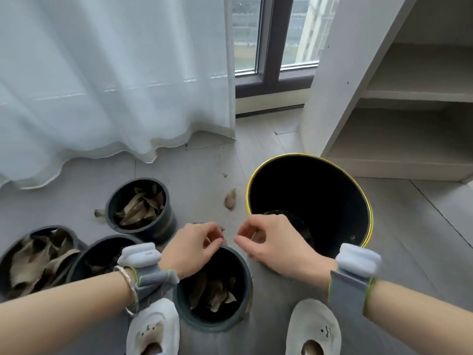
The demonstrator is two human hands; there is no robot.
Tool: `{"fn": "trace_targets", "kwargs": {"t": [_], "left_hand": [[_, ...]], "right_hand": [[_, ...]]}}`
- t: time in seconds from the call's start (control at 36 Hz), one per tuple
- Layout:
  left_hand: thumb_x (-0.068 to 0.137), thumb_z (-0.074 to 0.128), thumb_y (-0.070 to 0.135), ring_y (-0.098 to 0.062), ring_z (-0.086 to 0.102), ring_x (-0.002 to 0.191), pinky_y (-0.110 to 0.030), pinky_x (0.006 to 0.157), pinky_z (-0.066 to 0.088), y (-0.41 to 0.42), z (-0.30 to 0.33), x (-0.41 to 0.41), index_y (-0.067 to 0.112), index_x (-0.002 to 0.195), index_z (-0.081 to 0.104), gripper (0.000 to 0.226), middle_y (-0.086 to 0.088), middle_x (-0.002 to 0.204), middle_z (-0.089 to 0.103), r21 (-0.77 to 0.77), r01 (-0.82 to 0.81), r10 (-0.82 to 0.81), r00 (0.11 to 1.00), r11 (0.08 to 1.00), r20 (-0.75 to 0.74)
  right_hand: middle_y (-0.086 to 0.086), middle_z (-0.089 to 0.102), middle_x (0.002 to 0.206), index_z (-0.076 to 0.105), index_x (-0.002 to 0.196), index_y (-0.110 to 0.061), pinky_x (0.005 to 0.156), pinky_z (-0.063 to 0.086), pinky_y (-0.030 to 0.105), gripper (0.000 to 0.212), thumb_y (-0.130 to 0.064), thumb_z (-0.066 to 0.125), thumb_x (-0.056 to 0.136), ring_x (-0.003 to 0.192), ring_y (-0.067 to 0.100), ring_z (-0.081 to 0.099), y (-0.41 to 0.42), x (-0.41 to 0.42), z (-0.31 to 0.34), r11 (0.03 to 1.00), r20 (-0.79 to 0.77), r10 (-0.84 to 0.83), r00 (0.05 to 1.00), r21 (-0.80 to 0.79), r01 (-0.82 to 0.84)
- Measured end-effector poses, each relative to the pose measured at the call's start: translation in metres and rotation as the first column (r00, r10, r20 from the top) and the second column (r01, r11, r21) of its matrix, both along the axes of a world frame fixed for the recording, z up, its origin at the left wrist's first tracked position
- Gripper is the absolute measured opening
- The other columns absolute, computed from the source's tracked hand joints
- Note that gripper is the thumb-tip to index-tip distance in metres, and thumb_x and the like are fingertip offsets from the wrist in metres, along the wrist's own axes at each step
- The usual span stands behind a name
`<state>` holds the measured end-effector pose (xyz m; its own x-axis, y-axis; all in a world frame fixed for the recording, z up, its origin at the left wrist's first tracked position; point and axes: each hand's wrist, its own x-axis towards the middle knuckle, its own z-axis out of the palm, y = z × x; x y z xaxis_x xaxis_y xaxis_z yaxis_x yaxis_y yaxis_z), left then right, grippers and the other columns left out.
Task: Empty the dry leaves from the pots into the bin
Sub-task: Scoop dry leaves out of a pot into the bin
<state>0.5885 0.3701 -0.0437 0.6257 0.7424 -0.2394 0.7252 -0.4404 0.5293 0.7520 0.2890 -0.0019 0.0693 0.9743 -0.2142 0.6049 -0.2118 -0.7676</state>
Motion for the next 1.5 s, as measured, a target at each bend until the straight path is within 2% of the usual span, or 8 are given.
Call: {"fn": "trace_targets", "kwargs": {"t": [0.25, 0.53, 0.64, 0.72, 0.83, 1.03, 1.25, 1.5], "left_hand": [[0.090, 0.054, 0.038, -0.029, 0.052, 0.117, -0.039, 0.094, 0.043, -0.026, -0.051, -0.024, 0.013, 0.127, 0.041, 0.047, -0.007, 0.130, 0.049, -0.137, 0.301, -0.324, 0.756, 0.944, -0.568], [0.090, 0.056, 0.015, -0.034, 0.054, 0.119, -0.042, 0.091, 0.046, -0.024, -0.090, -0.007, 0.006, 0.135, 0.032, 0.052, -0.016, 0.134, 0.046, -0.198, 0.202, -0.283, 0.709, 0.959, -0.646], [0.093, 0.049, 0.014, -0.032, 0.056, 0.118, -0.035, 0.085, 0.046, -0.025, -0.101, -0.001, 0.005, 0.135, 0.036, 0.045, -0.016, 0.133, 0.049, -0.189, 0.115, -0.210, 0.753, 0.975, -0.624], [0.077, 0.069, 0.024, -0.016, 0.069, 0.093, -0.016, 0.055, 0.040, -0.019, -0.096, 0.002, 0.004, 0.109, 0.063, 0.038, -0.014, 0.104, 0.069, -0.047, 0.069, -0.083, 0.805, 0.997, -0.587], [0.094, 0.039, 0.005, -0.034, 0.055, 0.118, -0.037, 0.092, 0.045, -0.020, -0.101, 0.000, 0.007, 0.129, 0.042, 0.035, -0.016, 0.128, 0.055, -0.222, 0.066, -0.183, 0.806, 0.973, -0.563], [0.090, 0.047, 0.011, -0.034, 0.055, 0.116, -0.041, 0.092, 0.047, -0.023, -0.089, -0.016, 0.011, 0.124, 0.040, 0.035, -0.013, 0.123, 0.057, -0.148, 0.070, -0.138, 0.845, 0.986, -0.516], [0.086, 0.053, 0.025, -0.024, 0.060, 0.107, -0.035, 0.092, 0.047, -0.020, -0.049, -0.028, 0.028, 0.111, 0.059, 0.026, 0.001, 0.109, 0.068, -0.075, 0.030, -0.050, 0.959, 0.997, -0.280], [0.084, 0.056, 0.024, -0.021, 0.065, 0.094, -0.032, 0.083, 0.050, -0.024, 0.021, -0.026, 0.029, 0.102, 0.065, 0.021, 0.001, 0.095, 0.070, 0.008, 0.025, -0.024, 0.994, 1.000, -0.106]], "right_hand": [[0.012, 0.048, 0.127, 0.046, 0.130, -0.010, 0.093, 0.045, 0.038, 0.049, -0.030, 0.061, 0.087, 0.116, 0.031, 0.051, -0.001, -0.056, -0.085, 0.855, 0.331, 0.451, 0.829, -0.428, -0.294], [0.020, 0.035, 0.138, 0.028, 0.142, -0.006, 0.091, 0.045, 0.041, 0.056, -0.005, 0.052, 0.091, 0.122, 0.036, 0.046, 0.014, -0.083, -0.141, 0.777, 0.449, 0.547, 0.707, -0.586, -0.229], [0.022, 0.036, 0.139, 0.025, 0.146, -0.007, 0.095, 0.042, 0.042, 0.049, -0.001, 0.032, 0.098, 0.124, 0.035, 0.047, 0.020, -0.084, -0.149, 0.783, 0.416, 0.509, 0.753, -0.586, -0.206], [0.021, 0.043, 0.135, 0.044, 0.134, -0.002, 0.093, 0.043, 0.039, 0.039, 0.000, 0.030, 0.098, 0.120, 0.033, 0.052, 0.024, -0.083, -0.152, 0.820, 0.404, 0.429, 0.808, -0.550, -0.160], [0.019, 0.051, 0.127, 0.054, 0.120, 0.002, 0.085, 0.042, 0.035, 0.032, -0.001, 0.034, 0.096, 0.116, 0.031, 0.055, 0.025, -0.082, -0.149, 0.857, 0.382, 0.350, 0.855, -0.499, -0.128], [0.013, 0.052, 0.116, 0.056, 0.115, -0.006, 0.076, 0.039, 0.033, 0.028, -0.003, 0.040, 0.092, 0.107, 0.029, 0.057, 0.015, -0.076, -0.129, 0.915, 0.358, 0.275, 0.892, -0.381, -0.129], [0.001, 0.064, 0.117, 0.066, 0.118, -0.024, 0.098, 0.045, 0.028, 0.032, -0.016, 0.060, 0.088, 0.111, 0.018, 0.058, 0.005, -0.061, -0.095, 0.973, 0.115, 0.069, 0.991, -0.227, -0.042], [-0.003, 0.069, 0.088, 0.072, 0.097, -0.019, 0.078, 0.047, 0.019, 0.018, -0.016, 0.070, 0.079, 0.085, 0.011, 0.062, -0.005, -0.050, -0.039, 0.997, 0.050, -0.078, 0.996, -0.011, 0.078]]}}
